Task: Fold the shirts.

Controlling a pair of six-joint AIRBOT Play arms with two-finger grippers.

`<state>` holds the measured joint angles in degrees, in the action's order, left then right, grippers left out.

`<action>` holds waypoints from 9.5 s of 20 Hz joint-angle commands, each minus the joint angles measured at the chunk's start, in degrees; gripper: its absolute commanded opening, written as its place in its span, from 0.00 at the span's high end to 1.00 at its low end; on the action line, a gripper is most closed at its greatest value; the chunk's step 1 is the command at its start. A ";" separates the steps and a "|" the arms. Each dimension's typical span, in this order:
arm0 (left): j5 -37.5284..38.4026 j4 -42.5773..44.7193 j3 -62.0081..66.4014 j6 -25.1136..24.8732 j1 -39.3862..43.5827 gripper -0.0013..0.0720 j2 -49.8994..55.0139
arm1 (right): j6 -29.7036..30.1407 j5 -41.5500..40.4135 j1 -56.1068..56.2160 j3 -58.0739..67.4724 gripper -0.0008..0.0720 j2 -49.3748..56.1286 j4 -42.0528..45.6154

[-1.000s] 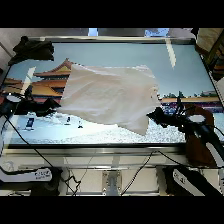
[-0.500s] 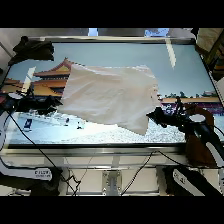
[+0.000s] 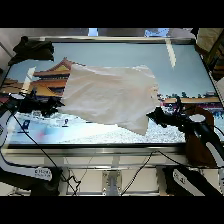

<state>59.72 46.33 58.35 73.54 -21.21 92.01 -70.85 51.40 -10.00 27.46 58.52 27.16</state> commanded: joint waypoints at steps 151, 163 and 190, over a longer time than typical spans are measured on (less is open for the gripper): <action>15.91 12.26 10.51 8.52 3.41 0.32 5.25 | 1.42 11.93 2.47 18.36 0.95 17.46 11.45; 26.75 -3.04 10.51 0.79 3.28 0.96 -3.08 | -0.33 18.12 0.11 18.49 0.95 9.05 13.77; -14.69 -3.78 19.87 7.21 19.52 0.11 5.46 | 6.21 1.25 -2.49 40.33 0.54 32.26 21.57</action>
<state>46.46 48.05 72.90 85.84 -1.87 96.86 -69.10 51.94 -11.86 66.28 91.57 50.00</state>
